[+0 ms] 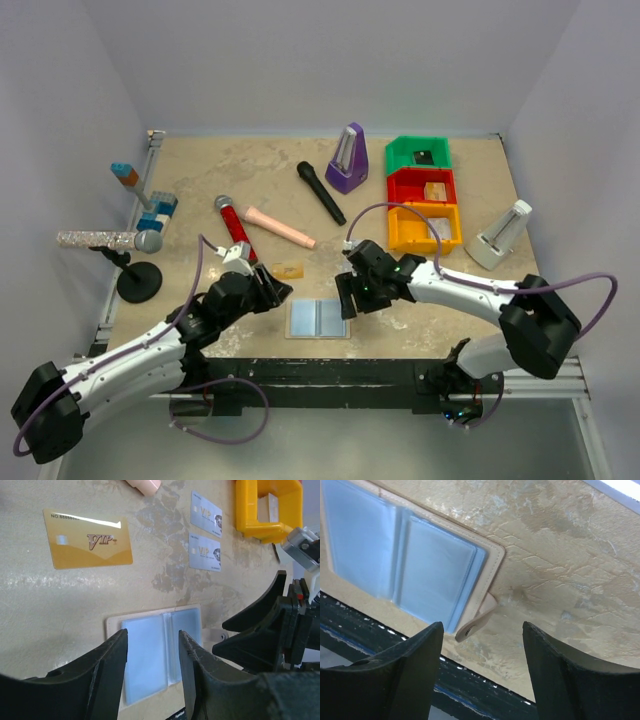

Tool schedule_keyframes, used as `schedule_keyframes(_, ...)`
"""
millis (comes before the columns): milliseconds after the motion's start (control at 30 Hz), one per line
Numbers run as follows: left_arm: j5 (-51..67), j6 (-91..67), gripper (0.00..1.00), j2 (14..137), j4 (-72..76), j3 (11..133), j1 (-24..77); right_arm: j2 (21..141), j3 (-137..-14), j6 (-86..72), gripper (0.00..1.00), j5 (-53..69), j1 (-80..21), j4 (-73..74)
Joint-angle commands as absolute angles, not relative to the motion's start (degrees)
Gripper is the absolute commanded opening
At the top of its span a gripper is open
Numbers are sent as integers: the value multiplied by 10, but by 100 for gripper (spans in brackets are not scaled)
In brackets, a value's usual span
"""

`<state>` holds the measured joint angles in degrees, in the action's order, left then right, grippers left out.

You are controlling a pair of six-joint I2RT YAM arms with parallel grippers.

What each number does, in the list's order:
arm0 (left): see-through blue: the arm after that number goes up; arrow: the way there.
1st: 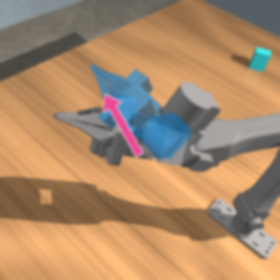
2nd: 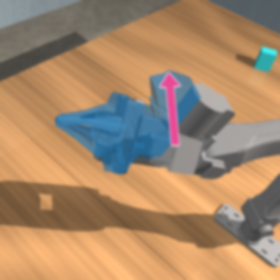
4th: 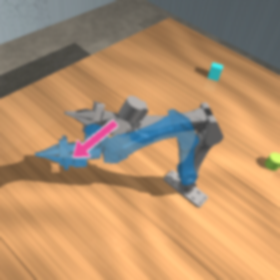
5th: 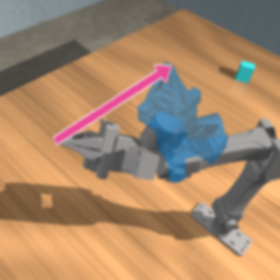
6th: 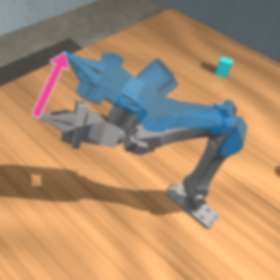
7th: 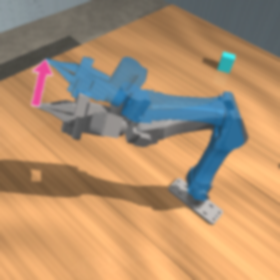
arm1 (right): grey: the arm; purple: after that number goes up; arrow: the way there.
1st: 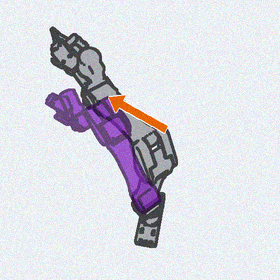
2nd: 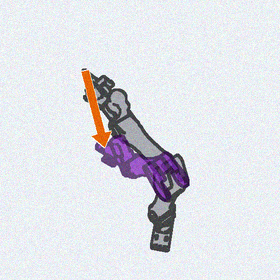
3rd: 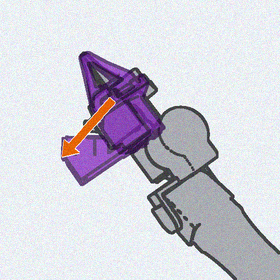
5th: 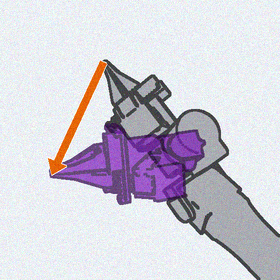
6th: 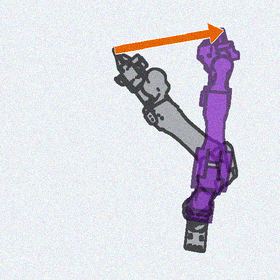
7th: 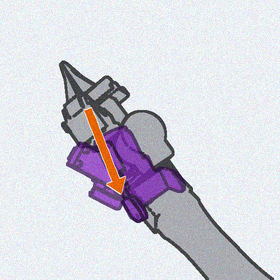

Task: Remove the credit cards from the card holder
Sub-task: Remove the credit card from the card holder.

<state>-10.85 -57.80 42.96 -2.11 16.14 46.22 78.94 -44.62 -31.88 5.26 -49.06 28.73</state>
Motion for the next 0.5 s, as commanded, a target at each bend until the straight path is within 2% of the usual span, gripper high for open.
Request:
schedule_keyframes(0, -76, -585, 49, 414, -57, 151, 465, 821, -475, -332, 66, 47, -490, 293)
schedule_keyframes(267, -47, -592, 49, 421, -71, 148, 467, 846, -476, -333, 44, 45, -490, 301)
schedule_keyframes(467, -42, -592, 49, 420, -60, 143, 466, 829, -461, -335, 32, 32, -490, 295)
